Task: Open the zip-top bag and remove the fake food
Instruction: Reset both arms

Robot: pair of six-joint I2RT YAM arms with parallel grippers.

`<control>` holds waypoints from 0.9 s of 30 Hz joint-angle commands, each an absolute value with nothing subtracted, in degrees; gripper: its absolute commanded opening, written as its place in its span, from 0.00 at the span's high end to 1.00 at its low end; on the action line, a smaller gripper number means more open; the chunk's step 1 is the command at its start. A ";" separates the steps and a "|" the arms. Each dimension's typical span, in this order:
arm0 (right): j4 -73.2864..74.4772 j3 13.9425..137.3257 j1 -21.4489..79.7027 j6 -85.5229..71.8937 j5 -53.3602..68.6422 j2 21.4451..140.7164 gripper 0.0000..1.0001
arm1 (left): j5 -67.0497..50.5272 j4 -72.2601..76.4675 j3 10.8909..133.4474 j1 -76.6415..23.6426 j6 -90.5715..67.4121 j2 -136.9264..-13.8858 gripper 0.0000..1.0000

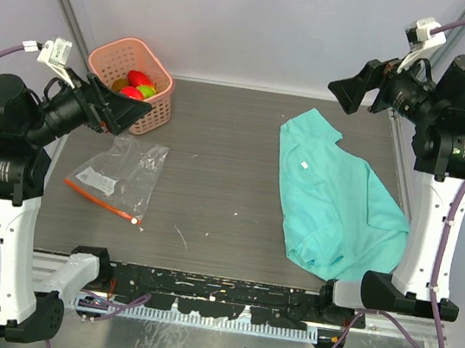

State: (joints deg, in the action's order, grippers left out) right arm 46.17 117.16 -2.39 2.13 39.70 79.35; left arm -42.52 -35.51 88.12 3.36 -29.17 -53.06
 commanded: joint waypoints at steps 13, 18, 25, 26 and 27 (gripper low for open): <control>42.35 117.79 -2.72 0.44 37.49 77.01 0.00 | -44.11 -31.02 86.59 3.08 -30.42 -51.97 0.02; 42.68 116.88 -2.72 1.61 38.39 76.64 0.00 | -44.12 -31.20 86.72 3.14 -30.09 -51.77 0.02; 42.80 116.01 -2.72 2.12 37.45 75.89 0.00 | -44.42 -29.36 85.65 3.10 -31.83 -51.56 0.02; 42.76 116.08 -2.72 1.52 37.18 75.73 0.00 | -44.58 -28.94 85.53 3.12 -32.10 -51.46 0.02; 42.65 116.06 -2.72 0.91 36.96 75.64 0.00 | -44.61 -28.72 85.50 3.14 -32.30 -51.41 0.02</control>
